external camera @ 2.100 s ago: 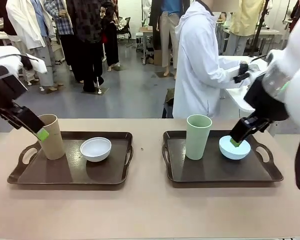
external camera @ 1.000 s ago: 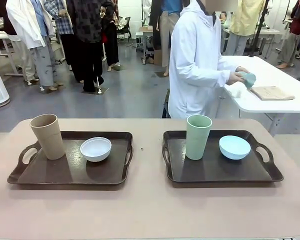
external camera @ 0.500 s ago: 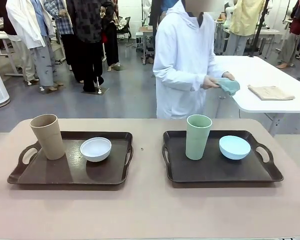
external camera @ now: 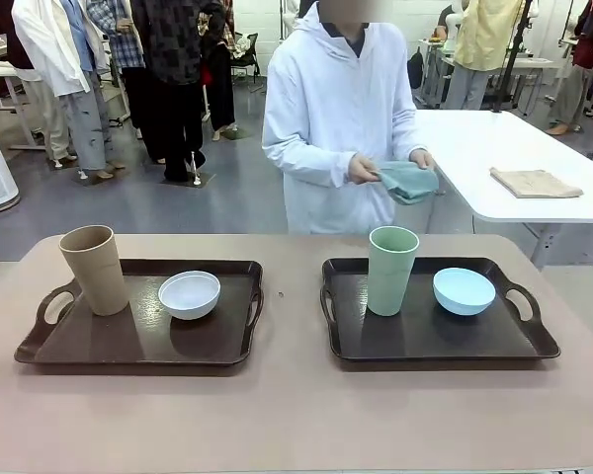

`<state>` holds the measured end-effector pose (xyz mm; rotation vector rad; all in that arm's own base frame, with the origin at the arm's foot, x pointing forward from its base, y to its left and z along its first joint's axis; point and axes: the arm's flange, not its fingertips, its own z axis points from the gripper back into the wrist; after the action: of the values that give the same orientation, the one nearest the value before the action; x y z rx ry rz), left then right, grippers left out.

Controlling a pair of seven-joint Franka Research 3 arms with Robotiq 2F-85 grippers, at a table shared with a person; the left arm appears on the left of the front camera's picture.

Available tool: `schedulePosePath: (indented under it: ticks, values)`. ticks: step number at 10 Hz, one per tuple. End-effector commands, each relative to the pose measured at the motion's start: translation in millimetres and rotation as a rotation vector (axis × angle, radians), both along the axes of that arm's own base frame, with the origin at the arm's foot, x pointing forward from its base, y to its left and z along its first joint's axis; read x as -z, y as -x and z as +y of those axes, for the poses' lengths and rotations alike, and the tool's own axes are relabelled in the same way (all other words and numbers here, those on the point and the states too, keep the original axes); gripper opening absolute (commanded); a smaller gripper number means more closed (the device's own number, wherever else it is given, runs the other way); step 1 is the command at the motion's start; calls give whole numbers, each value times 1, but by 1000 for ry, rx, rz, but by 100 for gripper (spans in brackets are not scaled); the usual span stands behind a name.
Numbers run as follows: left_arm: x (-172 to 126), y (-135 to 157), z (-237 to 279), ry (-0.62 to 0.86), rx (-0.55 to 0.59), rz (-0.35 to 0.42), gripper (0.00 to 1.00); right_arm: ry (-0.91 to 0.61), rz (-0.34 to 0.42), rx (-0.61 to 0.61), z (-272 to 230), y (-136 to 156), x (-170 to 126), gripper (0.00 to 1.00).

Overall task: Set up a tray with a mat and arrange the tableware.
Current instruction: Pick up the Picnic Bowl and Reusable plastic cup from the Handle tray in front of the human's position and hold them in the air.

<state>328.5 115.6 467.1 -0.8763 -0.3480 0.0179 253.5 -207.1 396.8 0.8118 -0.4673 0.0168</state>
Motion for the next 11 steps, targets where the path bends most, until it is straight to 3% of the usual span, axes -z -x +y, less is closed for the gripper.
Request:
schedulePosePath:
  ticks: [1, 11]
  values:
    - [1, -1, -1, 17, 8, -4, 100, -24, -4, 3, -2, 1, 4, 100]
    - [1, -1, -1, 17, 8, -4, 100, -24, -4, 3, -2, 1, 4, 100]
